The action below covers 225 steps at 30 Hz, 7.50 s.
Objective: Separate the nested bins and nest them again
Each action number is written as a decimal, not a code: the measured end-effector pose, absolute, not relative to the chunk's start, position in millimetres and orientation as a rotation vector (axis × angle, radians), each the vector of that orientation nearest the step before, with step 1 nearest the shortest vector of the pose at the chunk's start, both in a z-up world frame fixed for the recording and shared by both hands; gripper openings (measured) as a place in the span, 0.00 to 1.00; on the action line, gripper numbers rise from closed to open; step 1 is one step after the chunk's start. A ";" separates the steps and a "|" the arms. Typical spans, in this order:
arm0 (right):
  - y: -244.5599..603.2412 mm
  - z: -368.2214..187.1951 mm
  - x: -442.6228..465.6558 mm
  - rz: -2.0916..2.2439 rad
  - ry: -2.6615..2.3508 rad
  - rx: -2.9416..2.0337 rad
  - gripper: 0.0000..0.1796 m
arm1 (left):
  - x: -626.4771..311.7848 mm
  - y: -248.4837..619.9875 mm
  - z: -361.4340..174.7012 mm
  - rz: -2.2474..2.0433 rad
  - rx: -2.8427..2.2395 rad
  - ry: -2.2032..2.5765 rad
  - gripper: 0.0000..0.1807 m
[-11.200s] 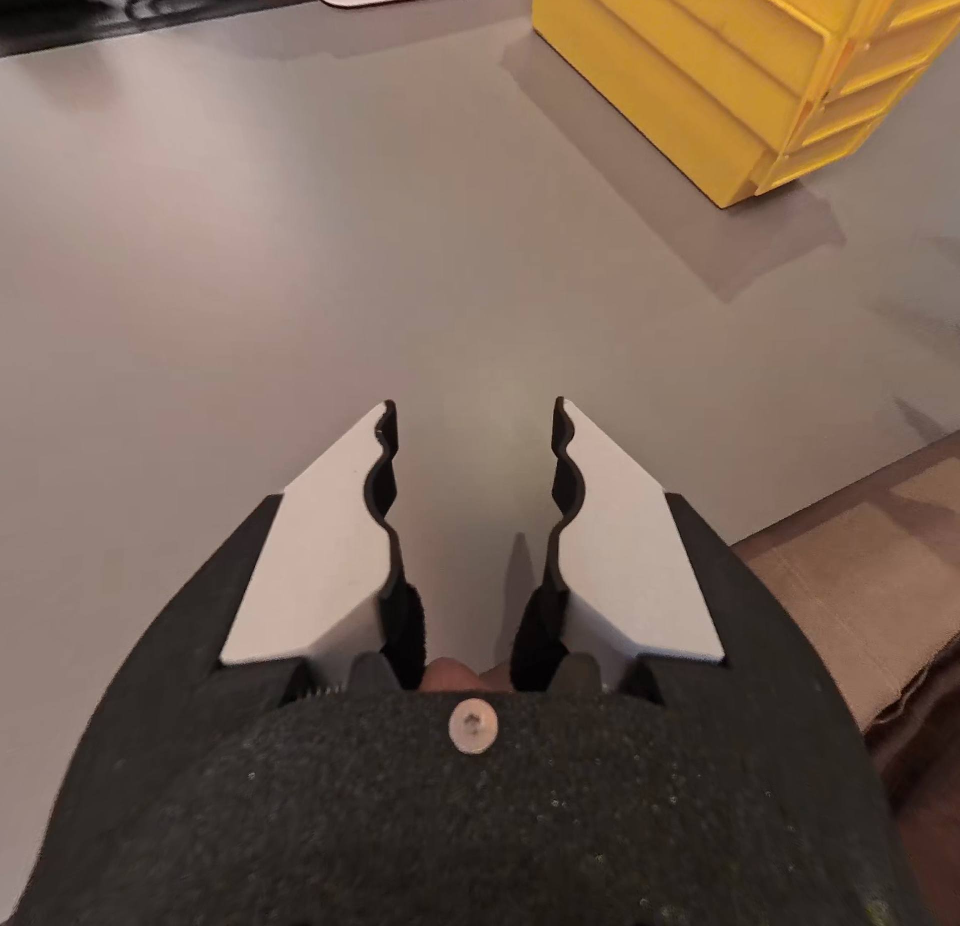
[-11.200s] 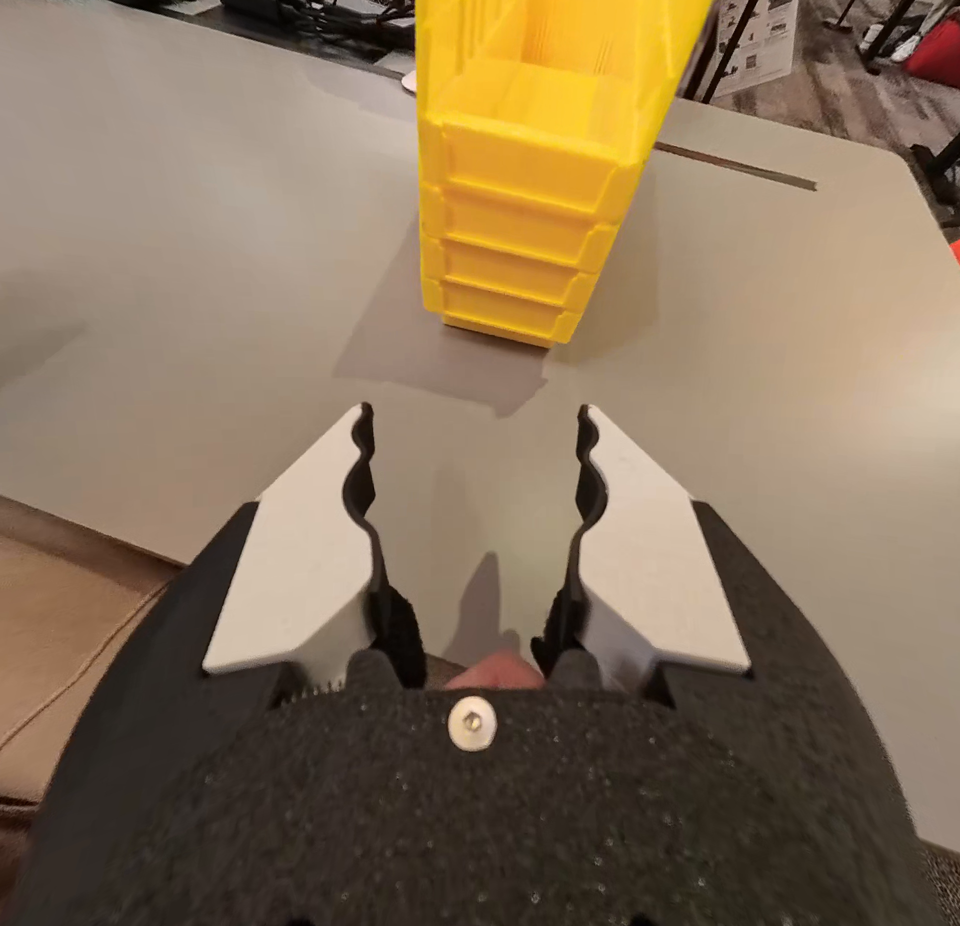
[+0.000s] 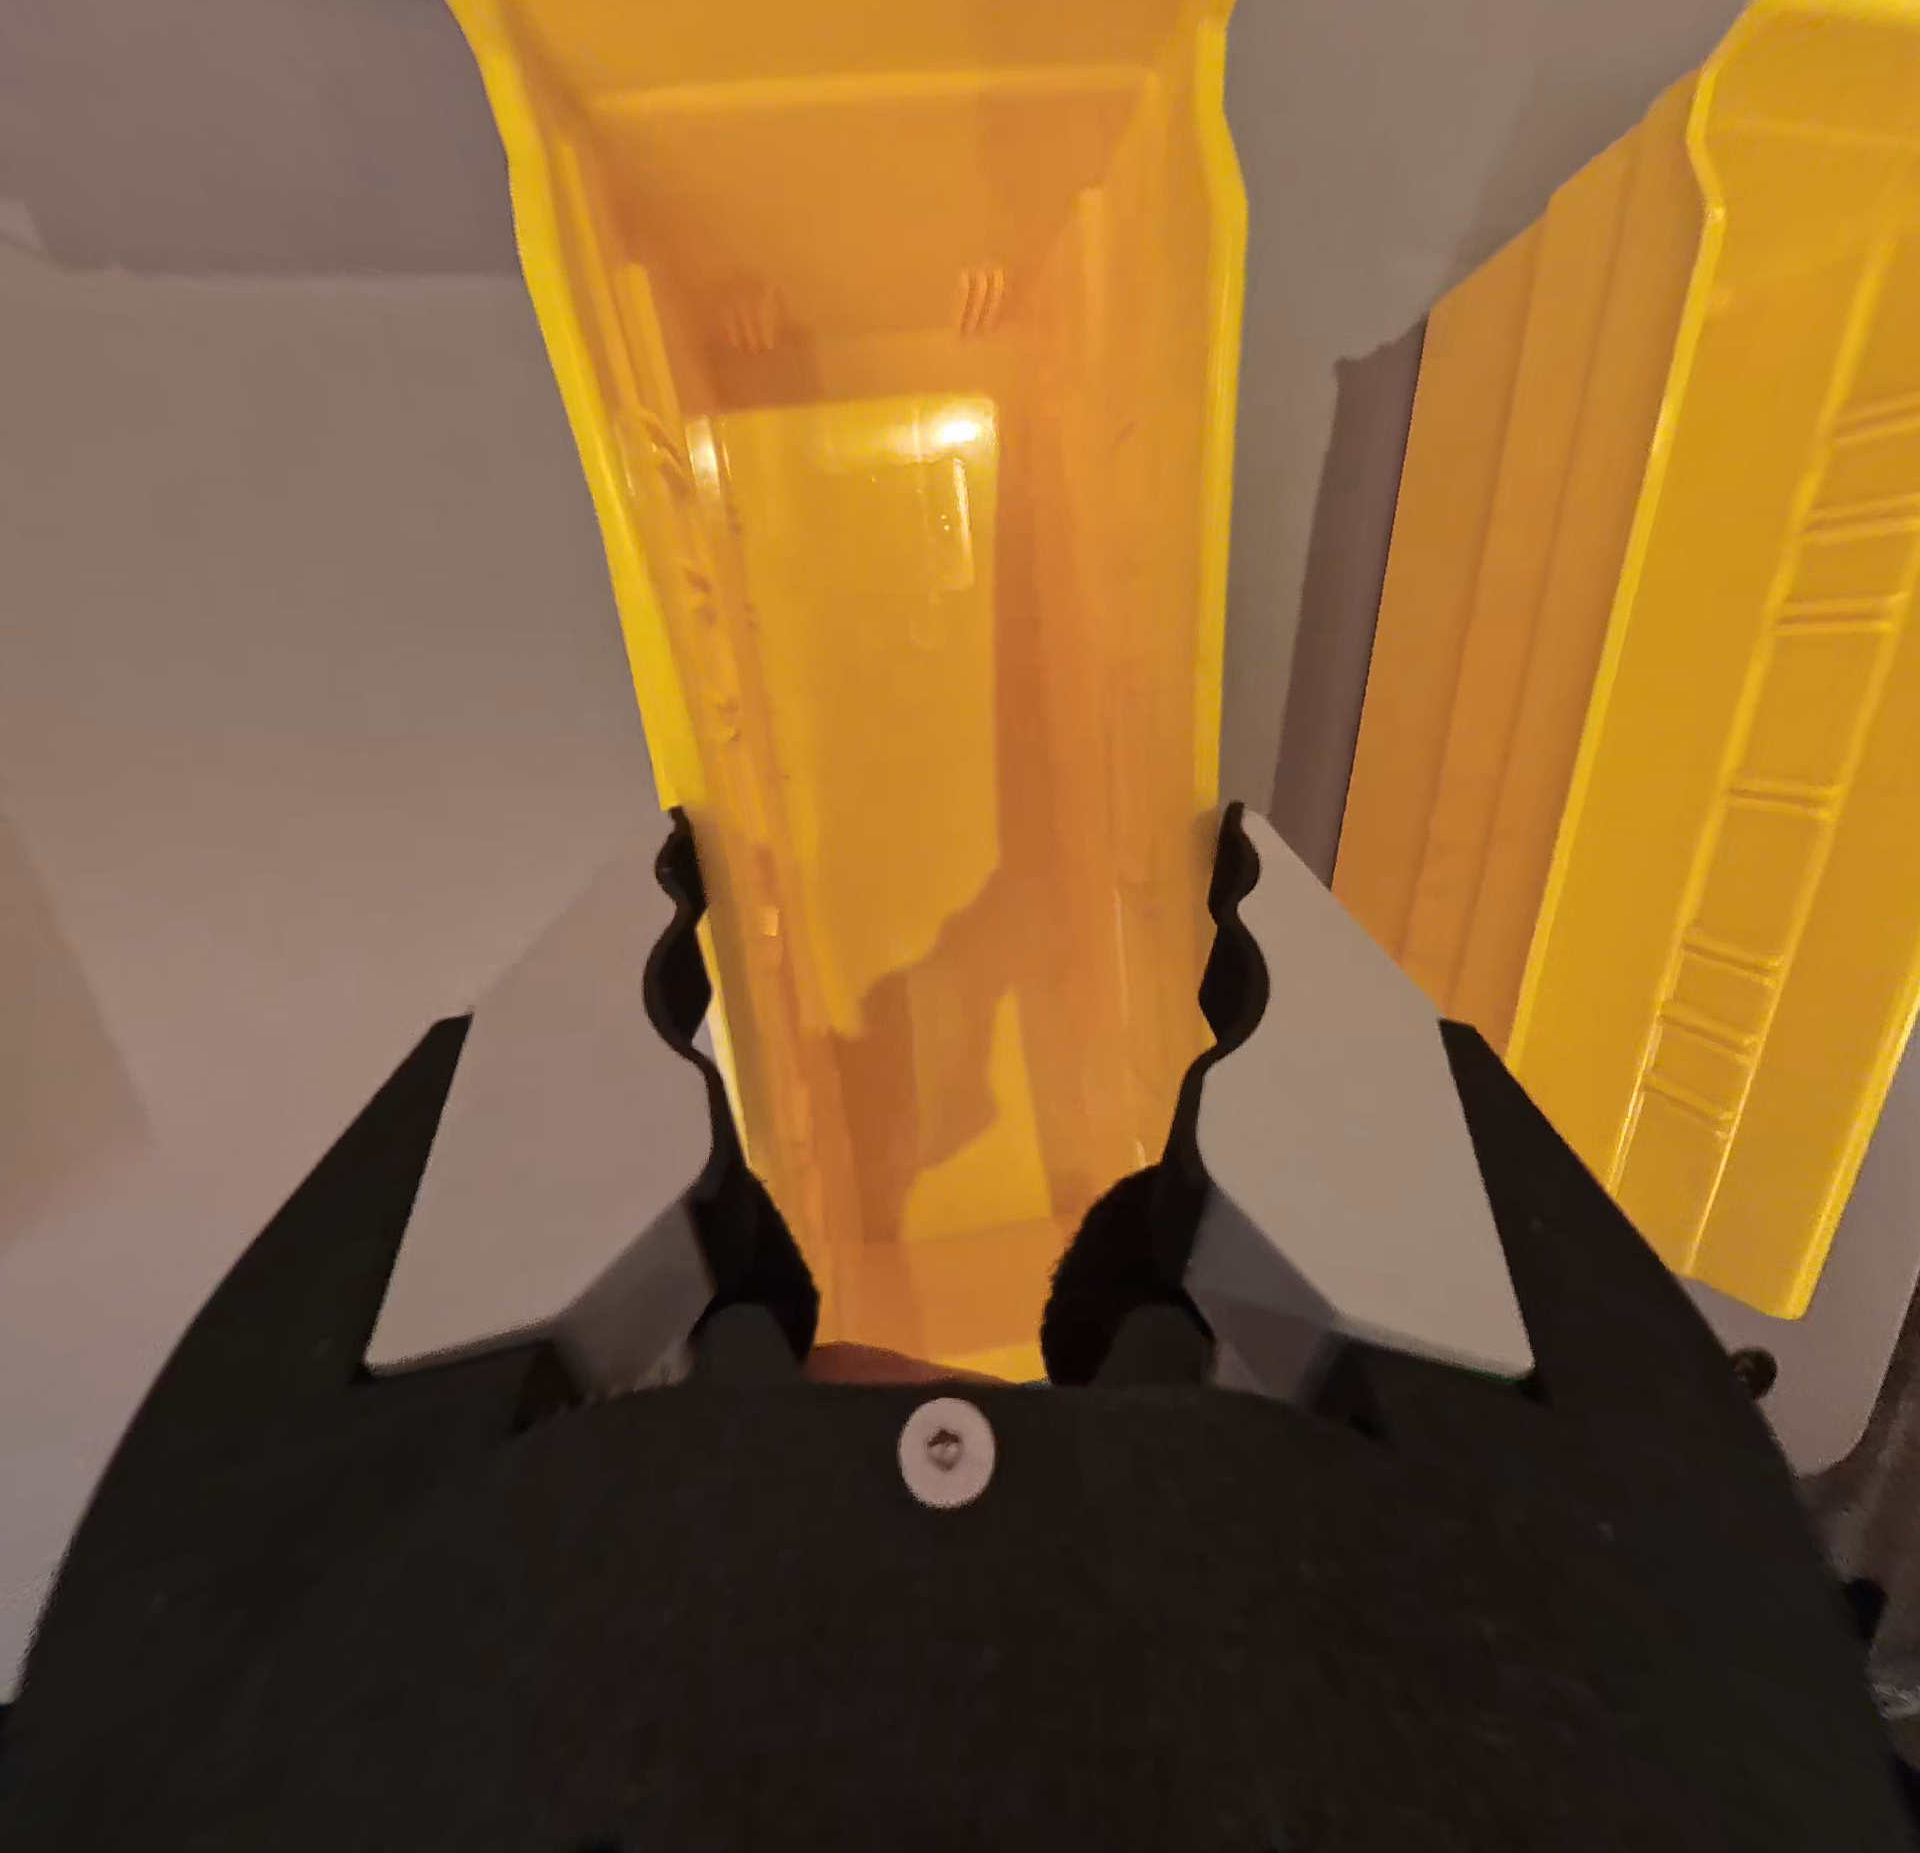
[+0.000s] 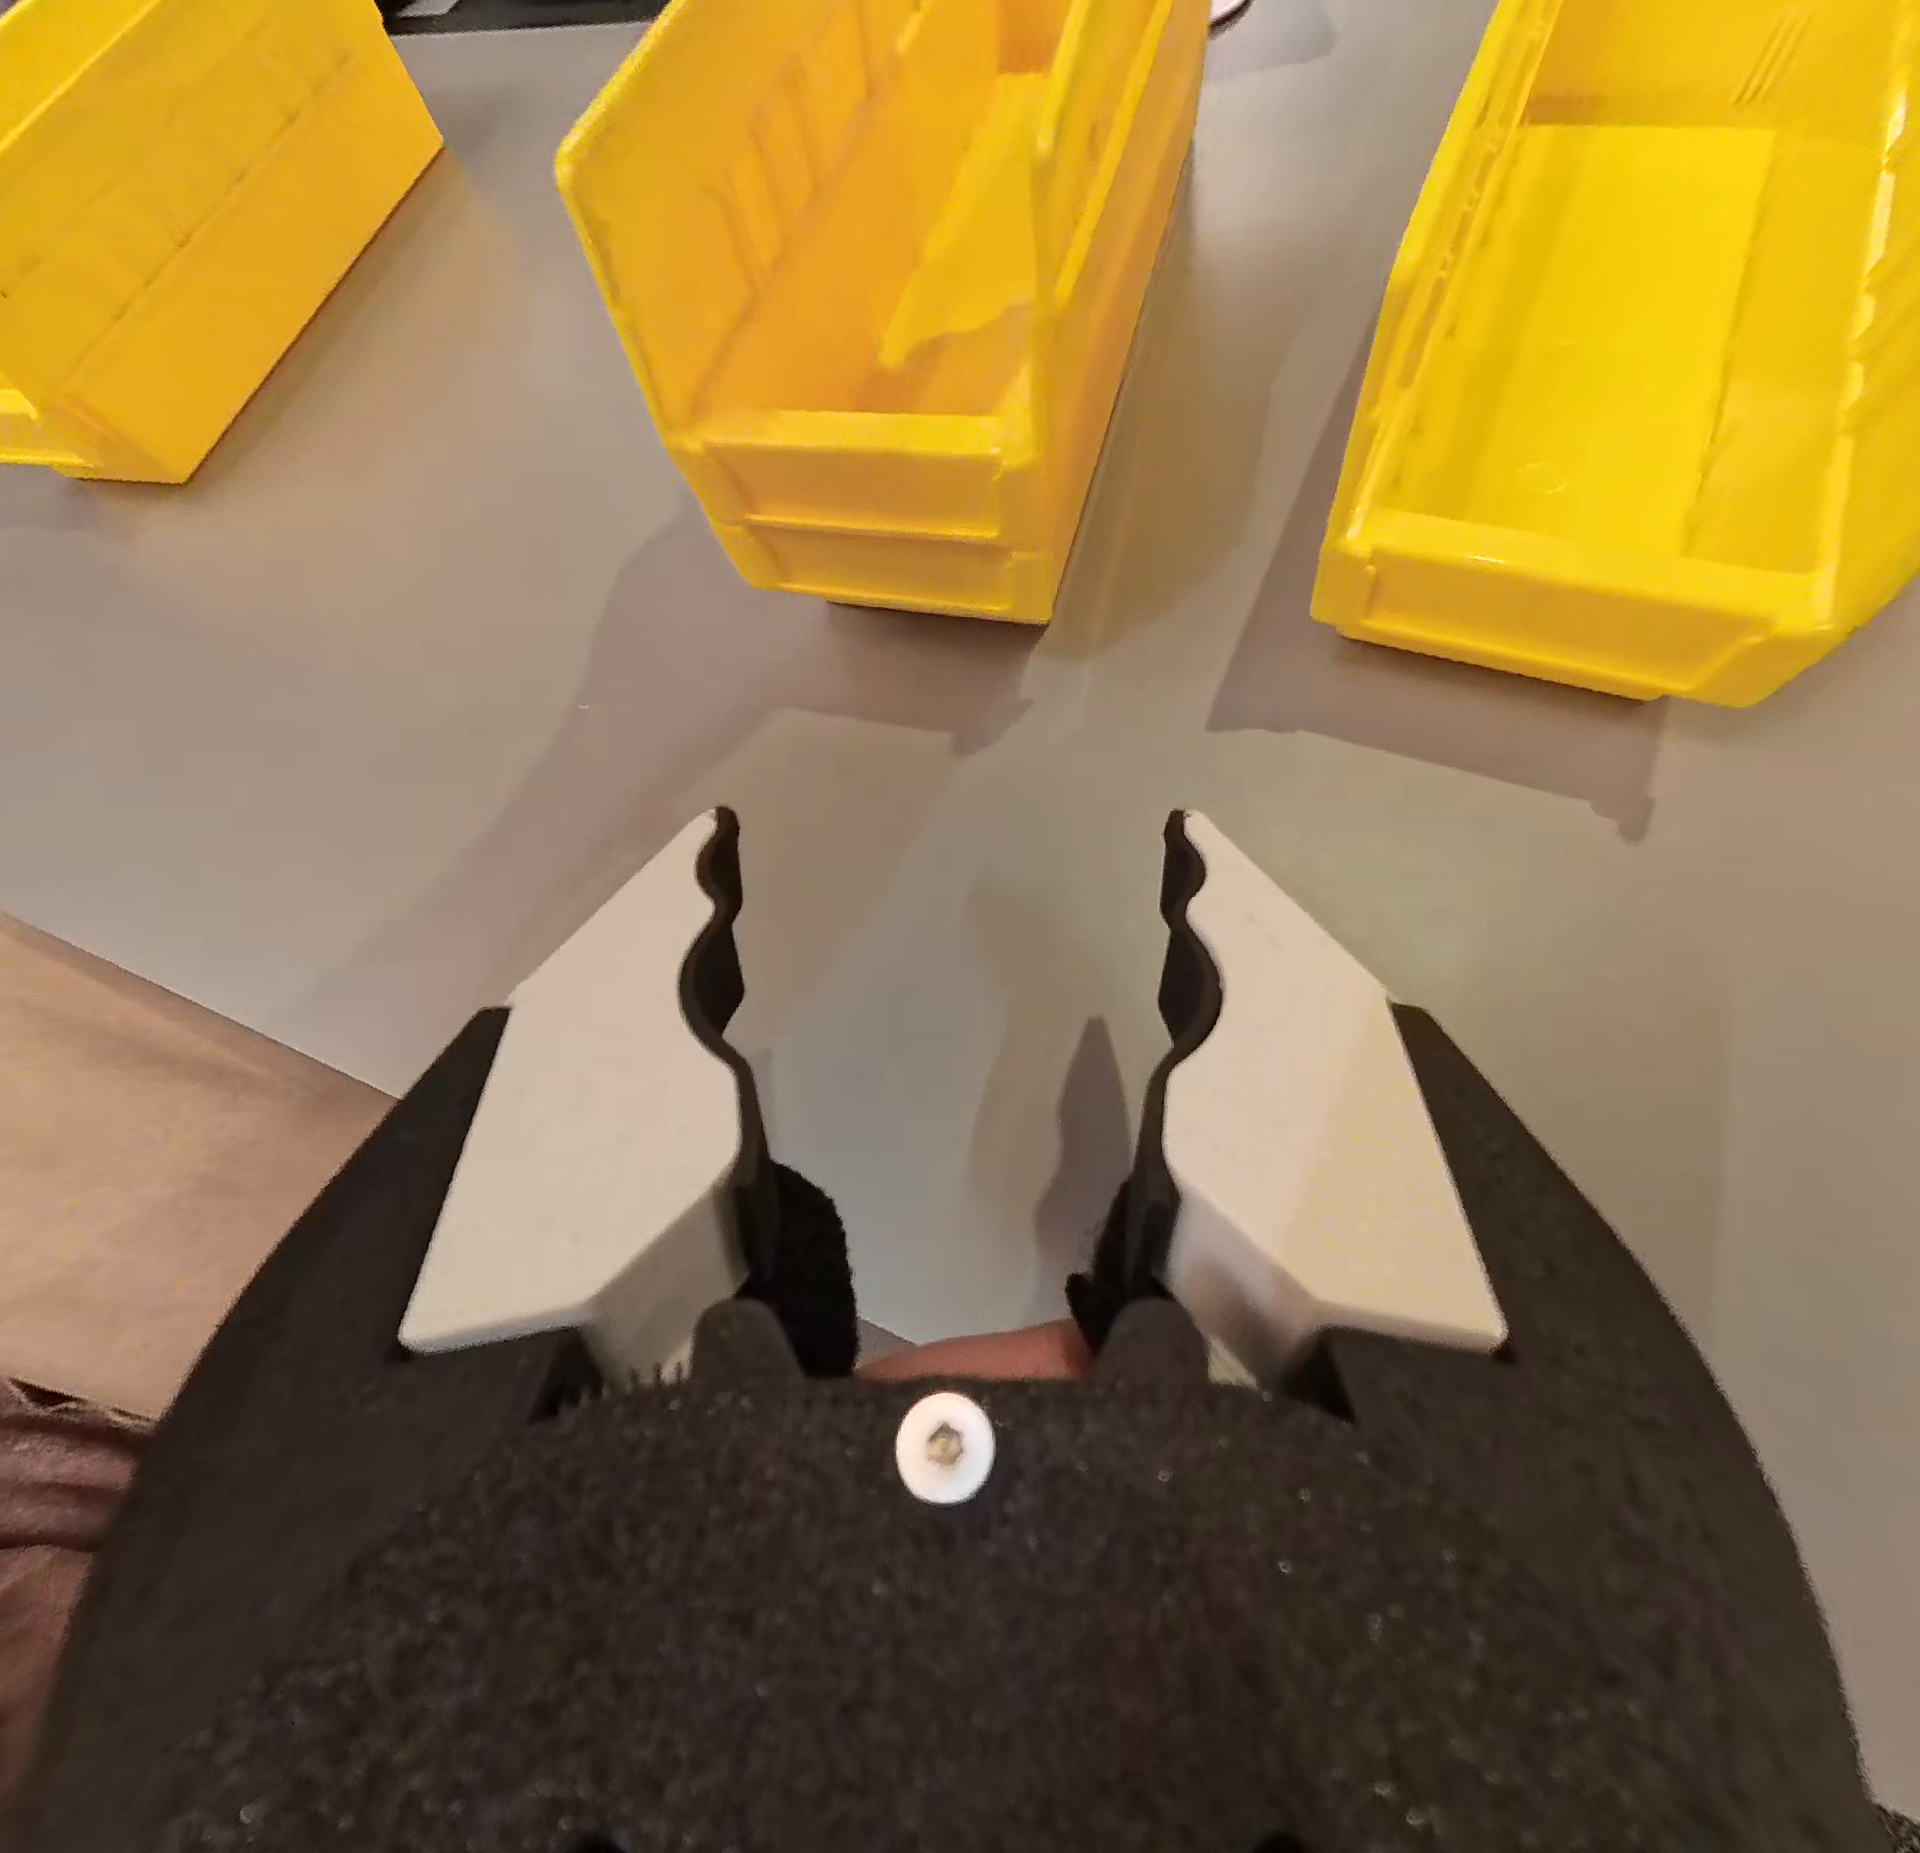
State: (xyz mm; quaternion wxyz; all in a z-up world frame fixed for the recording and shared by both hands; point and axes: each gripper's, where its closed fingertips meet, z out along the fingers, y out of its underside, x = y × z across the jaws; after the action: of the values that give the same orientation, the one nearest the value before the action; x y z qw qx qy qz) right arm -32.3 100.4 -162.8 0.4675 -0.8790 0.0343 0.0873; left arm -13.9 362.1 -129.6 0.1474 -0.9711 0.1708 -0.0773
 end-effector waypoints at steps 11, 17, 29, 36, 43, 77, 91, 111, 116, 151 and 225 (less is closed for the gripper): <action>101.1 -164.2 -33.3 0.210 0.083 -2.166 0.45 | -6.7 359.0 -108.4 -0.256 -2.774 0.576 0.49; 101.0 -165.2 -33.7 0.199 0.074 -2.171 0.45 | -7.1 355.9 -89.7 -0.278 -2.773 0.626 0.49; 100.6 -166.0 -37.2 0.207 0.071 -2.177 0.45 | -47.2 364.8 34.3 -0.489 -2.646 0.647 0.50; 101.2 -169.2 -39.3 0.194 0.058 -2.191 0.45 | -145.1 414.7 31.6 -0.243 -2.631 0.536 0.51; 101.4 -169.2 -38.3 0.151 0.044 -2.193 0.45 | -197.3 435.5 -56.0 -0.137 -2.734 0.543 0.51; 97.8 -182.5 -37.7 0.083 0.009 -2.244 0.45 | -218.6 380.1 -75.5 -0.429 -2.357 0.712 0.49; 106.4 -171.2 -47.6 0.104 0.019 -2.180 0.45 | -447.3 233.2 -146.3 -0.277 -2.092 0.445 0.36; 112.9 -182.8 -47.3 0.056 -0.021 -2.215 0.45 | -503.5 354.1 -163.1 -0.136 -2.045 0.265 0.32; 109.1 -181.7 -47.6 0.078 -0.002 -2.212 0.45 | -492.6 385.7 -172.6 -0.222 -2.039 0.184 0.11; 103.4 -182.2 -53.5 0.038 -0.064 -2.225 0.44 | -301.0 323.7 -43.6 -0.441 -1.749 0.129 0.00; 201.1 -157.4 174.6 -0.230 0.538 -1.916 0.01 | -345.8 220.7 -159.5 -0.685 -2.150 0.648 0.16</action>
State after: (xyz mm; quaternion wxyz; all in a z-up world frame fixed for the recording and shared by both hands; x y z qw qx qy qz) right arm 174.6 201.1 -157.4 0.5389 -0.8057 0.2261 -0.0967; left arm -345.8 220.7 -159.5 0.3865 -0.8447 0.2545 -0.2691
